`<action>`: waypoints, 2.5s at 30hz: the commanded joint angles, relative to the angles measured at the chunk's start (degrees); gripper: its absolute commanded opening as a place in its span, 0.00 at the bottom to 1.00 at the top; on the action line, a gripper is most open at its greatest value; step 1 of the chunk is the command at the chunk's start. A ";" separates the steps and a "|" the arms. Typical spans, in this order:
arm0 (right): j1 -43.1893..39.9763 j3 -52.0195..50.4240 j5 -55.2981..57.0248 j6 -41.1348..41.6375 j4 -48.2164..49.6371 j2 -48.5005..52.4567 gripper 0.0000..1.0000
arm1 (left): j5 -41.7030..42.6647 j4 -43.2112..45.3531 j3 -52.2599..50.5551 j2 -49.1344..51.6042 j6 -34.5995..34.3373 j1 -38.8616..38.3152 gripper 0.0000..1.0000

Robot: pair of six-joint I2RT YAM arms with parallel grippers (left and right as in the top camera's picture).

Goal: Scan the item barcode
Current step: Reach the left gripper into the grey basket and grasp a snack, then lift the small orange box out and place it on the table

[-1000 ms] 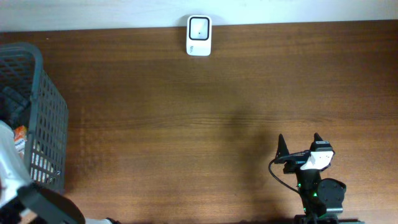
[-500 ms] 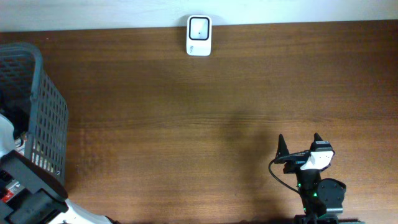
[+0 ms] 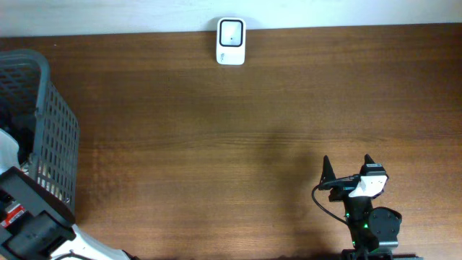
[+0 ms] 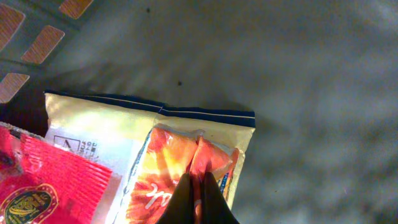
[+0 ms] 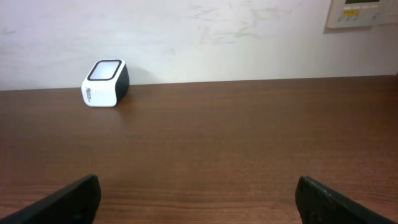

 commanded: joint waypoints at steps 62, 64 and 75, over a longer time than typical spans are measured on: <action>0.35 -0.31 -0.31 0.22 -0.22 -0.11 0.99 | -10.23 -19.34 7.19 -38.14 -16.98 -33.27 0.99; 0.35 -0.31 -0.33 0.22 -0.20 -0.11 0.99 | -9.75 -20.76 7.19 -39.15 -17.64 -26.56 0.99; 0.35 -0.31 -0.33 0.22 -0.22 -0.11 0.99 | -7.67 -26.69 7.08 -32.94 -17.16 -10.73 0.99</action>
